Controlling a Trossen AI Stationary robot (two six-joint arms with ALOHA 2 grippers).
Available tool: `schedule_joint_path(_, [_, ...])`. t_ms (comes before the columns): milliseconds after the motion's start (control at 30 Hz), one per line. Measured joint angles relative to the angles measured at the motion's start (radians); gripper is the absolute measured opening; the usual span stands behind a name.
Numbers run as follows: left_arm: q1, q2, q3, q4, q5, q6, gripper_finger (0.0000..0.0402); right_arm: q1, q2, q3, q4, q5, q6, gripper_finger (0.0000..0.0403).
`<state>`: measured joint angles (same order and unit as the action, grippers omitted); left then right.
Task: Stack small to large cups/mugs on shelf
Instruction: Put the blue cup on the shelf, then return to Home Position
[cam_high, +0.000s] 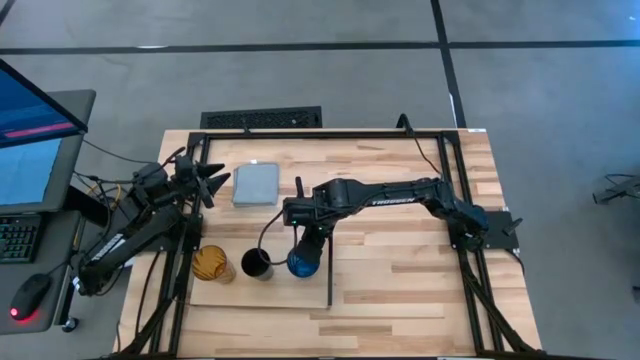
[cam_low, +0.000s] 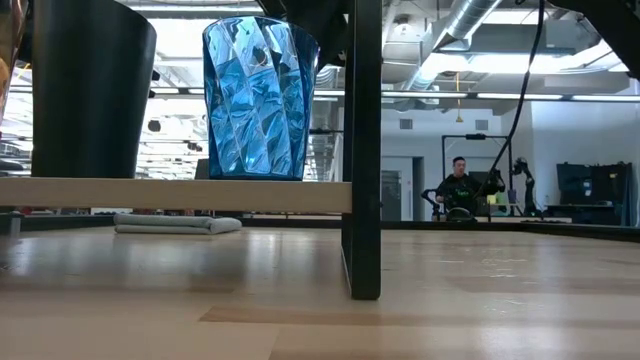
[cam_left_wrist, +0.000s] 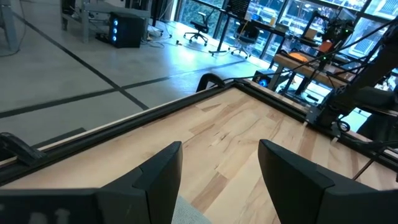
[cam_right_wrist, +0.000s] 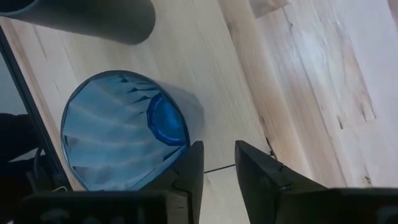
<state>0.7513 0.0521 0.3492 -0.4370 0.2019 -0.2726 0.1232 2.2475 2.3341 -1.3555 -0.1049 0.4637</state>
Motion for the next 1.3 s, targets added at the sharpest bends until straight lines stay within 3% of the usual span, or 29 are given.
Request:
schedule_joint_path(1100, [0.0, 0.0, 0.0, 0.0, 0.004, 0.0, 0.0203, 0.004, 0.035, 0.0, 0.006, -0.028, 0.018, 0.0113])
schedule_joint_path(1167, [0.0, 0.0, 0.0, 0.0, 0.004, 0.0, 0.0203, 0.001, 0.035, 0.0, 0.006, -0.012, 0.029, 0.0113])
schedule_joint_path(1300, [0.0, 0.0, 0.0, 0.0, 0.004, 0.0, 0.0203, -0.017, 0.019, -0.002, 0.022, 0.118, 0.052, 0.0113])
